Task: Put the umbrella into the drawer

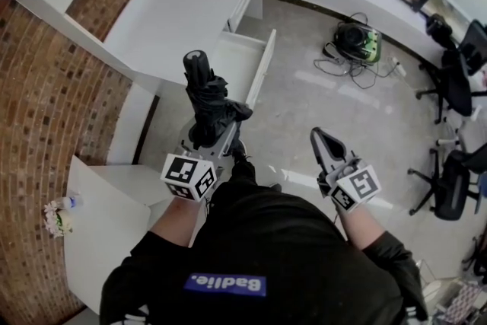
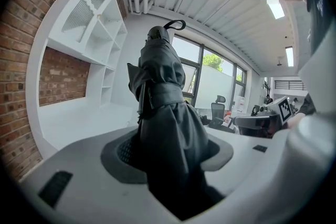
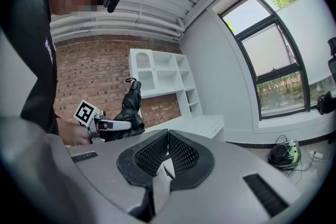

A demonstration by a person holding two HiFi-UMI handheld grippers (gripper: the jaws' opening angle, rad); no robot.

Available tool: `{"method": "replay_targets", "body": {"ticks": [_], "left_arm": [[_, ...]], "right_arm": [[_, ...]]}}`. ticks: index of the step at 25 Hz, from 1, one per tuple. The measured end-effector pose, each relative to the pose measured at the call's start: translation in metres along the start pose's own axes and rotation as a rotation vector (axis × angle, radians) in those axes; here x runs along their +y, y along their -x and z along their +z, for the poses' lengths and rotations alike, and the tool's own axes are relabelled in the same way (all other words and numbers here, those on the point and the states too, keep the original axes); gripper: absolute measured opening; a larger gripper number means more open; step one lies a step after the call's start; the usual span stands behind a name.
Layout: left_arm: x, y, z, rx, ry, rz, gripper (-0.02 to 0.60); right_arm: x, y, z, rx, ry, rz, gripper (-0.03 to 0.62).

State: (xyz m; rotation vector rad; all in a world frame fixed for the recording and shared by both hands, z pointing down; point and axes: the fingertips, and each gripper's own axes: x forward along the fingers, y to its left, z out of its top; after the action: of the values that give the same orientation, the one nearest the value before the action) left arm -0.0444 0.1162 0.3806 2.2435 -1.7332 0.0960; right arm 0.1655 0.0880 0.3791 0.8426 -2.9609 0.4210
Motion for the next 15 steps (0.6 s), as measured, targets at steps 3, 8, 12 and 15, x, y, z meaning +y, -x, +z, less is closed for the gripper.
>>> {"method": "replay_targets", "body": {"ticks": [3, 8, 12, 15], "left_arm": [[0.017, -0.019, -0.003, 0.015, 0.006, -0.016, 0.238], [0.055, -0.059, -0.008, 0.056, 0.011, -0.046, 0.238], [0.086, -0.091, -0.015, 0.092, 0.036, -0.072, 0.238], [0.101, -0.113, -0.022, 0.119, 0.059, -0.094, 0.238]], "right_arm": [[-0.013, -0.015, 0.004, 0.005, -0.002, -0.029, 0.029], [-0.034, -0.052, 0.008, 0.024, -0.008, -0.077, 0.029], [-0.046, -0.084, 0.009, 0.046, -0.019, -0.110, 0.029], [-0.056, -0.103, 0.011, 0.058, -0.031, -0.140, 0.029]]}}
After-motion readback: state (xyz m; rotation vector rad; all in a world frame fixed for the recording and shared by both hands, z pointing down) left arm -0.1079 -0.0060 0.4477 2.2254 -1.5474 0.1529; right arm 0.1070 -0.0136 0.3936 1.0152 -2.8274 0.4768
